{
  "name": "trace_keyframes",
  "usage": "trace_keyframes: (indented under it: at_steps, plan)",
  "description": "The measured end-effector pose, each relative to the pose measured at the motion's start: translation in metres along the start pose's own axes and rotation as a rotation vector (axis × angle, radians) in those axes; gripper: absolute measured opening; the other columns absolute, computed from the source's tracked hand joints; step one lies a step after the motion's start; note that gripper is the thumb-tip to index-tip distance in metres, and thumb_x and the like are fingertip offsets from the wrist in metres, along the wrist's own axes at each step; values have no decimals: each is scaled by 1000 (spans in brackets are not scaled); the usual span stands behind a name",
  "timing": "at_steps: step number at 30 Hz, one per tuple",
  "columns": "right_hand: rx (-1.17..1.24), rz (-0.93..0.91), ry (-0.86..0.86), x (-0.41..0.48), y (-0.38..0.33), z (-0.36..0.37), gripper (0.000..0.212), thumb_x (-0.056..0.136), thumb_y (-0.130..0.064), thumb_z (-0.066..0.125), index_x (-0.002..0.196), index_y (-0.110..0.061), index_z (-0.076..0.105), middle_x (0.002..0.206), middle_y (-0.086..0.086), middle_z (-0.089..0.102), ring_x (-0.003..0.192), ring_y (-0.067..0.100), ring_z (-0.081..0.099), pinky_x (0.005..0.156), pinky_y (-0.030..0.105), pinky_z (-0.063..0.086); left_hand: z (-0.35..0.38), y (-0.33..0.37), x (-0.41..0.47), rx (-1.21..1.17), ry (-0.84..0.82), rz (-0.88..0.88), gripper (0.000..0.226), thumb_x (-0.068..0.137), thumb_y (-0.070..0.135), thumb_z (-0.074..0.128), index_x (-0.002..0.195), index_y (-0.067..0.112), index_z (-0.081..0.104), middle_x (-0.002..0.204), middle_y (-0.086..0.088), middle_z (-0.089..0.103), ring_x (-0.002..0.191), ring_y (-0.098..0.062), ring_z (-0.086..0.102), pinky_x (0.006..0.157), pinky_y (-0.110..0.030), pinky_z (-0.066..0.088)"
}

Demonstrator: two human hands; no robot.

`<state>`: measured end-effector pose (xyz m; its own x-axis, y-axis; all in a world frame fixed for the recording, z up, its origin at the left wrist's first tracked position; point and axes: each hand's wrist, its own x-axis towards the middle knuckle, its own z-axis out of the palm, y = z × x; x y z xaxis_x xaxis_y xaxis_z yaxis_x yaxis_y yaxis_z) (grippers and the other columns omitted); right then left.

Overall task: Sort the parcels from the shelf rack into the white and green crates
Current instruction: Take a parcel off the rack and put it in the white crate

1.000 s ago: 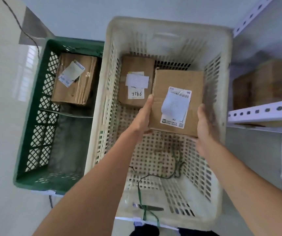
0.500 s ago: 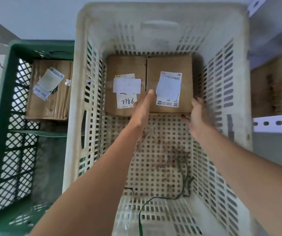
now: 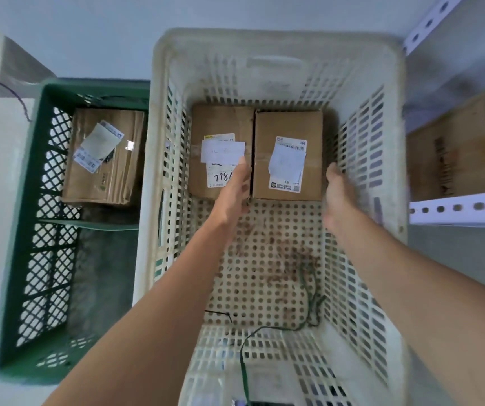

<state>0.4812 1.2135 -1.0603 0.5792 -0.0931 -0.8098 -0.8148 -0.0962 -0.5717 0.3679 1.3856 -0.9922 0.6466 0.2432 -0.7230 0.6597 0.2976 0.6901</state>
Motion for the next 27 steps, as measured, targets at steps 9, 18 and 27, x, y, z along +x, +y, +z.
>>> trace_keyframes:
  at_steps: [9, 18, 27]
  plan:
    - [28, -462, -264, -246, -107, -17, 72, 96, -58, 44, 164, -35, 34, 171, -18, 29, 154, -3, 25, 120, 21, 23, 1, 136, -182, -47, -60, 150, 86, 99, 83, 27, 170, 33, 28, 176, 11, 28, 162, -15, 26, 130, -57, 24]
    - [126, -620, -352, -487, -201, -78, 64, 101, -62, 46, 160, -38, 38, 167, -23, 36, 154, -4, 30, 127, 29, 25, 29, 253, -394, 9, -164, 353, 107, 77, 103, 34, 166, 44, 33, 171, 26, 32, 155, 3, 31, 106, -20, 39]
    - [175, -727, -406, -623, -222, -191, 65, 94, -57, 46, 155, -38, 47, 151, -37, 48, 145, -13, 39, 127, 27, 28, 106, 288, -553, 9, -164, 464, 79, 93, 83, 31, 161, 45, 41, 164, 26, 43, 150, 8, 39, 118, -31, 42]
